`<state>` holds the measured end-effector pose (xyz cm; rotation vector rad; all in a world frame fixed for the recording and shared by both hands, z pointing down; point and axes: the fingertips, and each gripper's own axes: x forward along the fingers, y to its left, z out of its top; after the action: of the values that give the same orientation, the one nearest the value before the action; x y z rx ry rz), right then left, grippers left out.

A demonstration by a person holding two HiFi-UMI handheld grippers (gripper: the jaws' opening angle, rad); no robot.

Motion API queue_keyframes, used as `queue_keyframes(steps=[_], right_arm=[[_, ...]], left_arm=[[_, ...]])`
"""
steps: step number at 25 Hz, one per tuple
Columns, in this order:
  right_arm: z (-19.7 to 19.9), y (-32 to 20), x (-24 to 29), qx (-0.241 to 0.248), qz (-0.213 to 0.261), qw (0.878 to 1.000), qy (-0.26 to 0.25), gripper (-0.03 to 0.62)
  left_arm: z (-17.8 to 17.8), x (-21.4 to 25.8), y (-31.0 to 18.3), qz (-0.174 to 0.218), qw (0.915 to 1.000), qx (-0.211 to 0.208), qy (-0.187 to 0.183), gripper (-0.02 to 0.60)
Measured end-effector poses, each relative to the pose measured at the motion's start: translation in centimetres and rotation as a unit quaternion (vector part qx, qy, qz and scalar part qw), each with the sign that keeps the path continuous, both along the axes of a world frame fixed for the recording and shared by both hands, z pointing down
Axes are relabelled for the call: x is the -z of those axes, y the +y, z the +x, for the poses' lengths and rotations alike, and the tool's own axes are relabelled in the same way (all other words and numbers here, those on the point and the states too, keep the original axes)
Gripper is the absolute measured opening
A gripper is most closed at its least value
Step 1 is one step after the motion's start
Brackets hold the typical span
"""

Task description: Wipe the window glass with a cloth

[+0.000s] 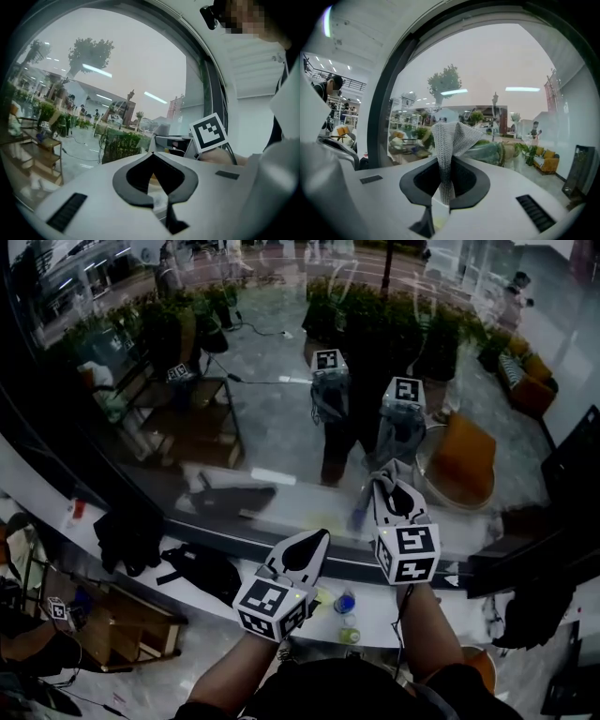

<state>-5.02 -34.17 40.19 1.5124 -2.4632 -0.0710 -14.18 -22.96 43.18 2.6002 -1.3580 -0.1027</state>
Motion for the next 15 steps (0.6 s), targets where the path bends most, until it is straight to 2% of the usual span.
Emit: queue_keyframes(steps=[7,15], right_arm=[[-7.9,-0.8,-0.7,0.038,-0.009,0.999,0.007,0.052],[-9.4,-1.4,-1.3,0.058,-0.016,0.998,-0.009,0.052]], left_arm=[[-6.9,0.1,-0.6,-0.014,0.9988,0.046,0.014,0.008],[-7.3,-0.1,-0.9,-0.020,0.9978,0.063,0.000,0.008]])
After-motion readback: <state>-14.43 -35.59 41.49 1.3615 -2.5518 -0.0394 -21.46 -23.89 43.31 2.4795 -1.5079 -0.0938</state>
